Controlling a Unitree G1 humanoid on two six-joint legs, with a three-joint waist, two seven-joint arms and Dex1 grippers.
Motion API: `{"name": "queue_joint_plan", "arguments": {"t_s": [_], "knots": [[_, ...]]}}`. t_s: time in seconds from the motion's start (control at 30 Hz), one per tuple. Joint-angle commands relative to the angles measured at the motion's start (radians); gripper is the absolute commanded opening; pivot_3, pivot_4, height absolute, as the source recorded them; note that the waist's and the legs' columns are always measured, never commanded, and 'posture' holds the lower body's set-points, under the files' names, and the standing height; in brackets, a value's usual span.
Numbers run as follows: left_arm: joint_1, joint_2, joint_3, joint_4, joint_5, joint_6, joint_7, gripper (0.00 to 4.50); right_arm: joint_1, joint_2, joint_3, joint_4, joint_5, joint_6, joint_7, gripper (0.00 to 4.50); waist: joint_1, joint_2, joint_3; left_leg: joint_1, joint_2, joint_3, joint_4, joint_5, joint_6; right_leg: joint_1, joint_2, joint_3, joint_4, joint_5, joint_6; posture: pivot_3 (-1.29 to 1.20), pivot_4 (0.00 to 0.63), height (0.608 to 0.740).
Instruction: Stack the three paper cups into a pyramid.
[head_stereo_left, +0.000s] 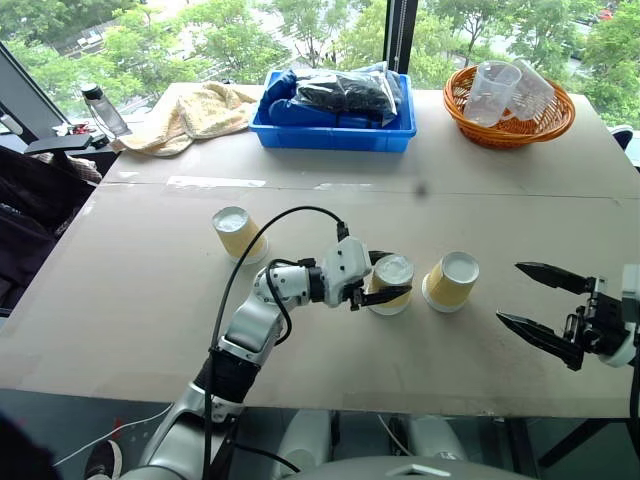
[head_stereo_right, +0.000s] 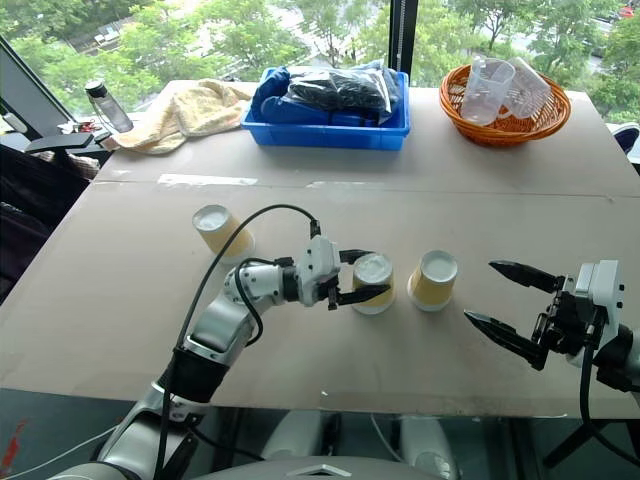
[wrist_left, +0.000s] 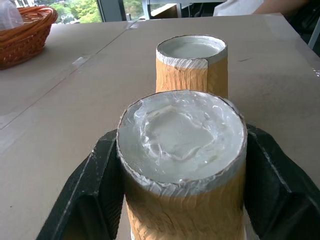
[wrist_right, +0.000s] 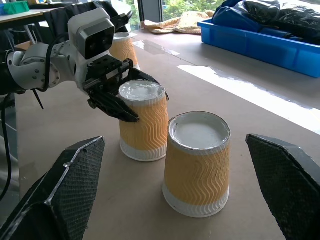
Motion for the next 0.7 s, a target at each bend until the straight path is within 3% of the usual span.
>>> {"name": "queue_joint_plan", "arguments": {"t_s": [0.03,0.23,0.4,0.7], "knots": [[-0.005,-0.005,0.024,-0.003,0.002,-0.036,0.012,4.46,-0.011,0.003,-0.018,-0.011,0.002,-0.026,0.008,4.5,-0.001,0.0,0.0,0.0,0.0,0.0,0.0,0.0,0.0,0.0,0.0,0.0,0.0,0.0,0.0,0.0,0.15,0.74],[0.005,-0.006,0.034,-0.015,0.002,-0.044,0.03,4.46,-0.016,0.004,-0.014,-0.007,0.001,-0.03,0.01,4.5,0.0,0.0,0.0,0.0,0.0,0.0,0.0,0.0,0.0,0.0,0.0,0.0,0.0,0.0,0.0,0.0,0.15,0.74],[0.061,0.003,0.091,-0.223,-0.165,0.039,-0.001,4.46,-0.03,-0.002,-0.019,-0.004,0.015,-0.025,0.013,4.5,-0.004,0.0,0.001,0.0,0.0,0.0,0.0,0.0,0.0,0.0,0.0,0.0,0.0,0.0,0.0,0.0,0.15,0.74],[0.106,0.054,0.126,-0.364,-0.182,0.125,0.057,4.46,-0.08,-0.008,0.01,0.03,0.012,-0.021,0.031,4.5,-0.001,0.0,0.001,0.0,0.0,0.0,0.0,0.0,0.0,0.001,0.0,0.0,0.0,0.0,0.0,0.0,0.15,0.74]]}}
